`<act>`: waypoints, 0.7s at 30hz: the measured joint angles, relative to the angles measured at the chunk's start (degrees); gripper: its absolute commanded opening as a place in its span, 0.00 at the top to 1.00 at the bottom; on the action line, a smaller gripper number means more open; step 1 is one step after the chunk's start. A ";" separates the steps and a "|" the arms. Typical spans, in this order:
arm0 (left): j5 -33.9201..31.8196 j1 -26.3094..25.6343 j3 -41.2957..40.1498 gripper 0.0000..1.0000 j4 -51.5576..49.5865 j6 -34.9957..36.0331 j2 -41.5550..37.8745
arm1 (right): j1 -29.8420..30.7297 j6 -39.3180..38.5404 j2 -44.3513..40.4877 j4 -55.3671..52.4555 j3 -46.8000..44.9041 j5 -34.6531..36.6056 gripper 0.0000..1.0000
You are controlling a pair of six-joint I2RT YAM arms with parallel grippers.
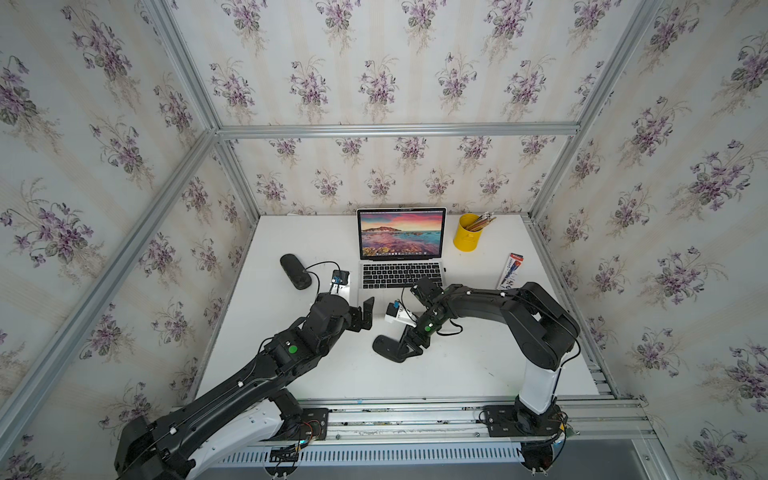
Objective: Remove the wireless mouse receiver from the laptop
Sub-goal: Place the mouse at the center of the board, then adjust the mouse at the center of the board.
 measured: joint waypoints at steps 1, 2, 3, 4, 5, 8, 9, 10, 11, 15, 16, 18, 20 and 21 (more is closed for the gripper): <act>-0.04 -0.37 0.04 0.01 -0.76 -0.35 -0.07 | -0.15 0.31 -0.74 0.00 -0.35 1.07 0.25; -0.22 -0.96 0.04 0.01 -1.77 -0.90 -0.13 | -0.31 0.76 -1.68 0.02 -0.79 2.60 0.25; -0.37 -1.60 0.04 0.05 -2.89 -1.53 -0.13 | -0.42 1.11 -2.86 0.02 -1.29 4.55 0.26; -0.42 -2.21 -0.07 0.11 -3.72 -2.21 -0.09 | -0.50 1.77 -4.00 0.00 -1.73 6.38 0.26; -0.48 -2.95 -0.28 0.20 -4.66 -3.23 0.00 | -0.68 2.60 -5.31 -0.02 -2.08 7.69 0.28; -0.66 -5.33 -1.77 0.78 -6.86 -6.10 1.07 | -0.76 4.76 -9.22 0.94 -2.69 11.80 0.40; -0.72 -6.12 -2.58 0.90 -7.58 -7.43 1.64 | -0.74 5.77 -10.40 1.70 -3.02 13.18 0.47; -0.81 -6.73 -3.39 0.97 -8.04 -8.72 2.23 | -0.74 6.84 -11.39 2.49 -3.43 14.43 0.62; -0.83 -7.37 -4.24 1.00 -8.72 -10.14 3.04 | -0.72 7.98 -12.41 3.45 -4.04 15.76 0.81; -1.01 -9.27 -6.97 1.00 -9.94 -15.69 7.21 | -0.50 14.78 -15.98 8.07 -8.13 20.22 1.00; -1.05 -9.66 -7.26 1.00 -10.14 -16.94 8.31 | -0.31 16.02 -16.70 9.51 -9.35 21.46 1.00; -1.03 -10.67 -7.56 1.00 -10.19 -19.28 10.99 | 0.42 18.91 -17.92 11.78 -11.67 23.39 1.00; -1.01 -11.50 -7.63 1.00 -10.01 -21.00 13.27 | 1.57 21.88 -18.47 13.70 -13.40 25.14 1.00; -1.01 -11.91 -7.72 1.00 -9.77 -21.75 14.43 | 2.34 23.17 -18.45 14.56 -14.01 26.01 1.00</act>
